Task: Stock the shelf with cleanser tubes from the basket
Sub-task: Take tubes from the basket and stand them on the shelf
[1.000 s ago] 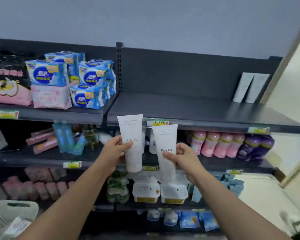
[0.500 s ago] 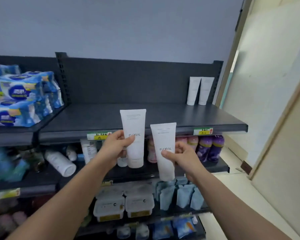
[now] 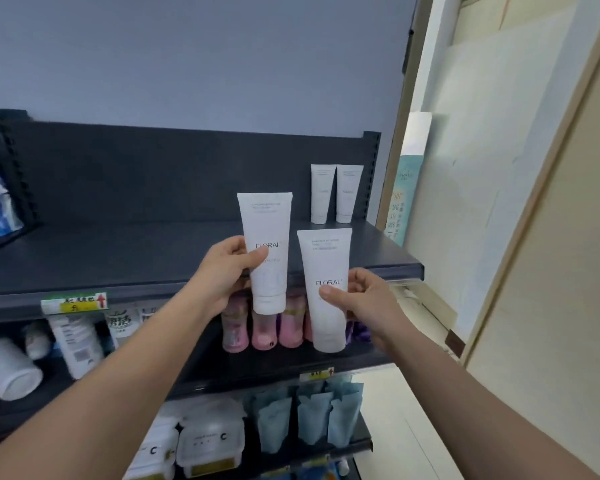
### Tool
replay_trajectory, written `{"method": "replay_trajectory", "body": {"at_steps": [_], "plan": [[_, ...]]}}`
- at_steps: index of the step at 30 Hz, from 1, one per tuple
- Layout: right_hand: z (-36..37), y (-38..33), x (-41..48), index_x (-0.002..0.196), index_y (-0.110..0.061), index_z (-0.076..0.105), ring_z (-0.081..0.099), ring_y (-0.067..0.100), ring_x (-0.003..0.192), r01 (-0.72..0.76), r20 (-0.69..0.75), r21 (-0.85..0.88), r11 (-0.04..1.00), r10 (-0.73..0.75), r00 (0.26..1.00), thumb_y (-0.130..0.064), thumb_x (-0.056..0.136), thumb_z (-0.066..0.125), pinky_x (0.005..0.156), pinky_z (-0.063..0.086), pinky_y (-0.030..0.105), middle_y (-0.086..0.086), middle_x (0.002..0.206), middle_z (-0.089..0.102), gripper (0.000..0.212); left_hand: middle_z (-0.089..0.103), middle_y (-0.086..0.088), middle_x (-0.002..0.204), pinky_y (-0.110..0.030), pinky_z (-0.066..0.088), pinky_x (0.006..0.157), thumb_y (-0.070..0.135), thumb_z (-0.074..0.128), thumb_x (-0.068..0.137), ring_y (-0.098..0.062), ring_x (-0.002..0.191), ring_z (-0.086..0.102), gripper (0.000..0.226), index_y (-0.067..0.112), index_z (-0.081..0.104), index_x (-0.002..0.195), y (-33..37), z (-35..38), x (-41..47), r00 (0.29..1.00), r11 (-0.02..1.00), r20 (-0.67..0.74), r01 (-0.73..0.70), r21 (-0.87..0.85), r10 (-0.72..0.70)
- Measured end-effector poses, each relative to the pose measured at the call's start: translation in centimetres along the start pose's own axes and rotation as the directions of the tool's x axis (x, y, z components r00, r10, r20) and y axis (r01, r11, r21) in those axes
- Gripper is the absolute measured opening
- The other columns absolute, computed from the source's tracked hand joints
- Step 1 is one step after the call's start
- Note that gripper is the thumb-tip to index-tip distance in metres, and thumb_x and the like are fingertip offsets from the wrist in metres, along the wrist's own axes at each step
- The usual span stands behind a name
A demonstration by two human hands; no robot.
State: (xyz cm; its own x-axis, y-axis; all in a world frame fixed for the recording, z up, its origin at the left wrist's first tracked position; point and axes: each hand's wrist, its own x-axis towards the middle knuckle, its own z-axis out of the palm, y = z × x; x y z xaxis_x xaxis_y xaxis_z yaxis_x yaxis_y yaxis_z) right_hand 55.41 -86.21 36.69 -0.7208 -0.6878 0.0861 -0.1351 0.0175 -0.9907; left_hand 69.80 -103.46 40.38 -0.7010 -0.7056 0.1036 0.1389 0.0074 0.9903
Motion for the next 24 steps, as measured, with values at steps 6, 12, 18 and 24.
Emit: {"method": "replay_trajectory", "body": {"at_steps": [6,12,18,24], "plan": [[-3.3,-1.9,3.8,0.099,-0.01,0.064,0.072,0.025,0.087,0.033,-0.017,0.032,0.999,-0.032,0.999,-0.02,0.071,0.084,0.073,0.056,0.042,0.004,0.094,0.075,0.036,0.071,-0.001,0.094,-0.031,0.05,0.064,0.012,0.064,0.09,-0.016,0.079,0.066,0.009,0.011,0.065,0.099,1.4,4.3,4.9,0.998,0.999,0.043,-0.049,0.024,0.048],[-5.9,-3.3,9.2,0.104,-0.006,0.063,0.07,0.019,0.085,0.097,-0.054,0.024,0.995,-0.096,0.994,-0.017,0.072,0.083,0.073,0.058,0.035,0.006,0.097,0.074,0.039,0.073,-0.004,0.096,-0.035,0.052,0.069,0.012,0.066,0.089,-0.02,0.081,0.068,0.008,0.012,0.066,0.096,1.7,7.5,11.5,0.995,0.997,0.066,-0.071,0.032,0.069],[-8.6,-3.2,16.7,0.105,-0.008,0.064,0.07,0.021,0.095,0.109,-0.087,-0.013,0.994,-0.11,0.99,-0.018,0.071,0.084,0.083,0.057,0.038,0.005,0.102,0.073,0.041,0.072,-0.009,0.101,-0.045,0.054,0.088,0.008,0.068,0.087,-0.026,0.092,0.069,0.008,0.011,0.065,0.094,1.0,10.2,19.0,0.996,0.997,0.063,-0.063,0.034,0.061],[-10.4,-1.8,23.2,0.102,-0.008,0.065,0.07,0.023,0.093,0.104,-0.109,0.014,0.994,-0.102,0.989,-0.011,0.072,0.083,0.077,0.056,0.035,0.008,0.1,0.073,0.035,0.071,-0.011,0.103,-0.04,0.055,0.089,0.003,0.068,0.085,-0.027,0.096,0.068,0.011,0.009,0.065,0.095,-0.2,12.4,24.5,0.998,0.994,0.038,-0.054,0.099,0.05]]}}
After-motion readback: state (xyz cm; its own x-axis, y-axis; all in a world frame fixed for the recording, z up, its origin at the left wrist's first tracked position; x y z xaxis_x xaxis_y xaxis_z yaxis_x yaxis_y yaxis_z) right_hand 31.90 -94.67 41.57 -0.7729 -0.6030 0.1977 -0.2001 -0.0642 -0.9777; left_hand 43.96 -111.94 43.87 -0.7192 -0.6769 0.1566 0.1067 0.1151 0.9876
